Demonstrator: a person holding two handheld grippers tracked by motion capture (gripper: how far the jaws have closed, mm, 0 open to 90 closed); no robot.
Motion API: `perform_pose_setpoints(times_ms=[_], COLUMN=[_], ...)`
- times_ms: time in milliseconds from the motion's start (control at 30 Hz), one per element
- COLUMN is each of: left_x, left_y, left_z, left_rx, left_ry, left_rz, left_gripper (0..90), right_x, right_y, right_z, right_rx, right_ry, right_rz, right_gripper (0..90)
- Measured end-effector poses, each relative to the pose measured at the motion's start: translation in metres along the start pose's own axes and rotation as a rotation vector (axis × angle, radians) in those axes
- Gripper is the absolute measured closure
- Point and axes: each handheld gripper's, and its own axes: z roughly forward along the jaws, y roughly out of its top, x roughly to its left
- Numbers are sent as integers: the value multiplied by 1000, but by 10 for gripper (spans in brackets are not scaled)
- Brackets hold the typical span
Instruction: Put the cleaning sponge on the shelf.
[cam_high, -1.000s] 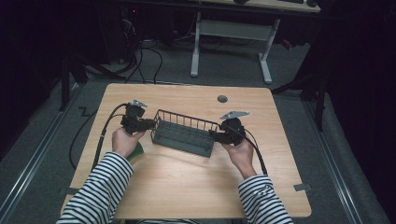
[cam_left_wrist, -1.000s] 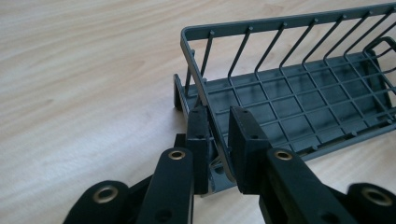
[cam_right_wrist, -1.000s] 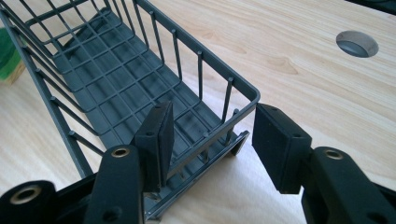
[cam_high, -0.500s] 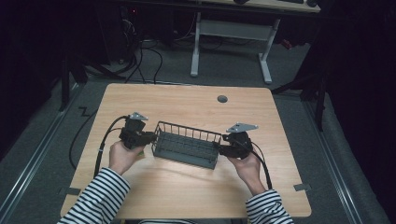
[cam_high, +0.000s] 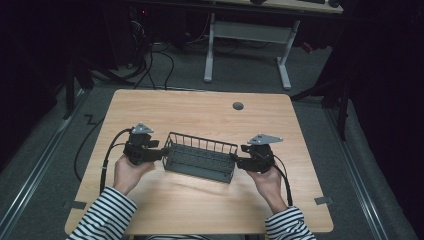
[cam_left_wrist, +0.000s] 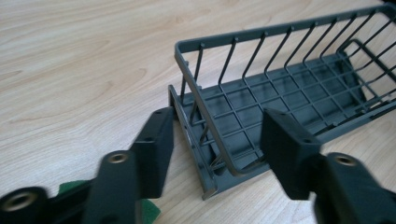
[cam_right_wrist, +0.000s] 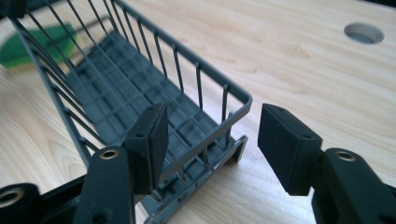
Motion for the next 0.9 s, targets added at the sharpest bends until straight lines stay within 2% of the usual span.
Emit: perform_pose_setpoints(times_ms=[167,300,367,500,633,767,900], left_x=[7,13,18,31,40,50,57], left_y=[-5,-10,-14,-26,-40,-55,-63], left_z=[-19,-33,-39,-46,-47,-41,-30], left_rx=[-66,-100,-105,-72,-31,-1,58], left_ry=[12,32,49,92,137,140,151], left_rz=[-21,-14,-7,-6,15,-4,11], left_gripper=[355,329,315,309,277,240,210], right_x=[-3,-11,-19,-37,-50,-64,-72], right_y=[-1,-12,-22,-45,-69,-92,-111], right_z=[-19,-33,-36,-39,-41,-38,-38], right_rx=[-92,-130,-127,-120,-116,-78,-66], right_ry=[-7,-29,-46,-26,-73,-118,-170], right_rz=[9,28,46,103,140,183,207], right_gripper=[411,398,380,345,343,338,332])
